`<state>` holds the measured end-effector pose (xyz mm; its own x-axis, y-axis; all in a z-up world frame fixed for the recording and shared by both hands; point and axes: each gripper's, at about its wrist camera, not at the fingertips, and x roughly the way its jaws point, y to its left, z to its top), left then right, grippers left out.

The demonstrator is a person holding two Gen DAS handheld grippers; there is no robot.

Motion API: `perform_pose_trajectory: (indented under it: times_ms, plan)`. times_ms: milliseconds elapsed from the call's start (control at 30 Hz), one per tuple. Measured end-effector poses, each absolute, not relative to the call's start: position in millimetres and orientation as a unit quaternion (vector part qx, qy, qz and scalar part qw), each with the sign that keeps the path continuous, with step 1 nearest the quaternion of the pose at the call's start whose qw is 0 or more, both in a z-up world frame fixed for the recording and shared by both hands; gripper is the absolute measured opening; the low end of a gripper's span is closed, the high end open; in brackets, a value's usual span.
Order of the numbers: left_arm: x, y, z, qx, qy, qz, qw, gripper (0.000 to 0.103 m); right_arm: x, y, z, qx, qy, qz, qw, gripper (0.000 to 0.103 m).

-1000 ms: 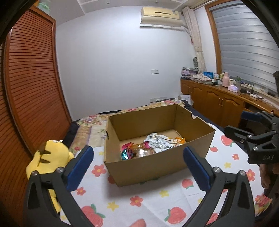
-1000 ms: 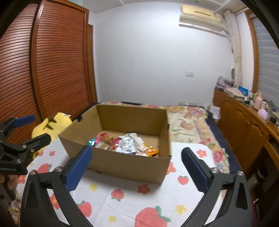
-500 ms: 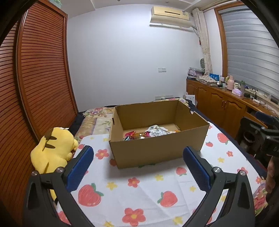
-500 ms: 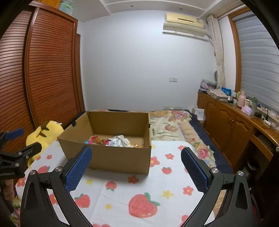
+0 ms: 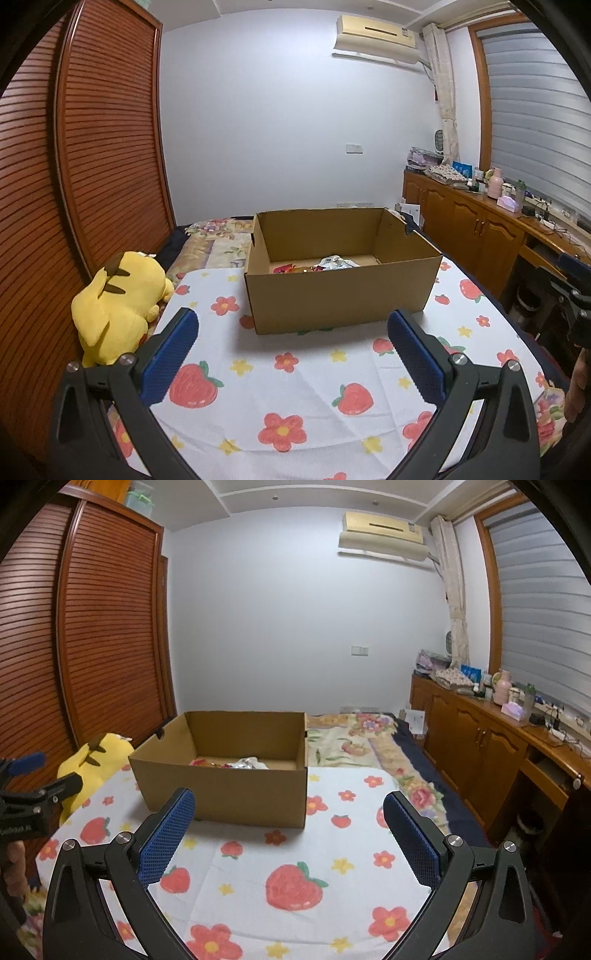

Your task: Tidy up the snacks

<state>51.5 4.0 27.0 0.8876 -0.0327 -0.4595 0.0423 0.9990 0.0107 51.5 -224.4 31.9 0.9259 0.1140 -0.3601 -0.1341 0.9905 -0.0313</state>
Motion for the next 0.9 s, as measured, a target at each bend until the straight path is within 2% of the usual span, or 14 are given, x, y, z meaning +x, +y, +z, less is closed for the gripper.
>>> perform_pose_trajectory:
  times_ms: [400, 900]
  plan:
    - [45, 12, 4, 0.011, 0.246, -0.003, 0.969, 0.103, 42, -223, 17, -0.031, 0.187, 0.066, 0.980, 0.103]
    - [44, 14, 2, 0.009, 0.250, -0.004, 0.968, 0.103, 43, -223, 12, -0.031, 0.192, 0.065, 0.979, 0.103]
